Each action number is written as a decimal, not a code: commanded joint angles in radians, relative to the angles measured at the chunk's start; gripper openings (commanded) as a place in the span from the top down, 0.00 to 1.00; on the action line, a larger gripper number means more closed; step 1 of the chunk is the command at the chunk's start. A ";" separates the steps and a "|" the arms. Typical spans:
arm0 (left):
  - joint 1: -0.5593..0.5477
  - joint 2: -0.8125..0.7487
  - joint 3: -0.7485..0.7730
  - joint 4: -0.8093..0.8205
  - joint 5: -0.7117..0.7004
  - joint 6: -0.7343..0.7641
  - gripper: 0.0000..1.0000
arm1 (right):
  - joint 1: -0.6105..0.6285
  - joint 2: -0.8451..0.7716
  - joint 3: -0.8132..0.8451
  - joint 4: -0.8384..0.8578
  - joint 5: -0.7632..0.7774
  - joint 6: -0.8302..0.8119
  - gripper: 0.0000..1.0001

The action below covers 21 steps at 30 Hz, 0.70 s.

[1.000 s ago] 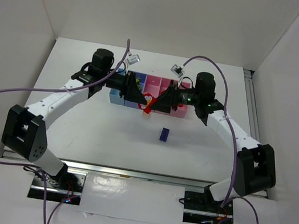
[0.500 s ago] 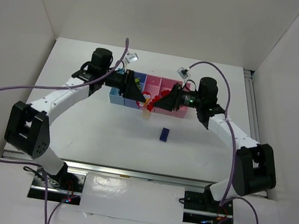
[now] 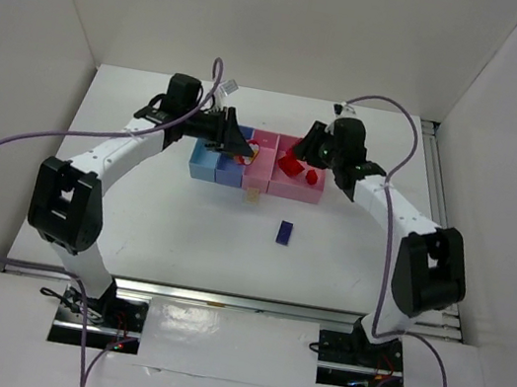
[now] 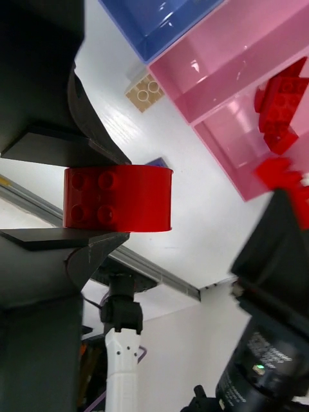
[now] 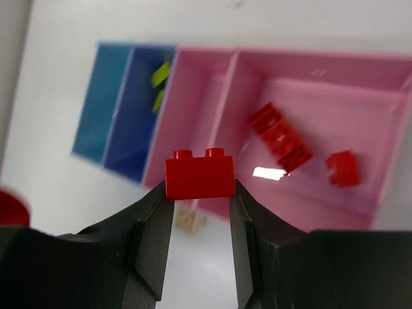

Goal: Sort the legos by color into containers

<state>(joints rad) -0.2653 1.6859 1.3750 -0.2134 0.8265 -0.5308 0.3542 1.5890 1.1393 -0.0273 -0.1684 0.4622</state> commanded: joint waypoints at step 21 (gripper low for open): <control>-0.242 0.472 0.588 -0.250 -0.444 0.018 0.98 | 0.017 -0.280 -0.140 -0.167 0.612 0.036 0.13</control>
<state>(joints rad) -0.4759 2.0815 1.8439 -0.4160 0.4549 -0.5259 0.3756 1.4101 1.0580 -0.1623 0.3363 0.4702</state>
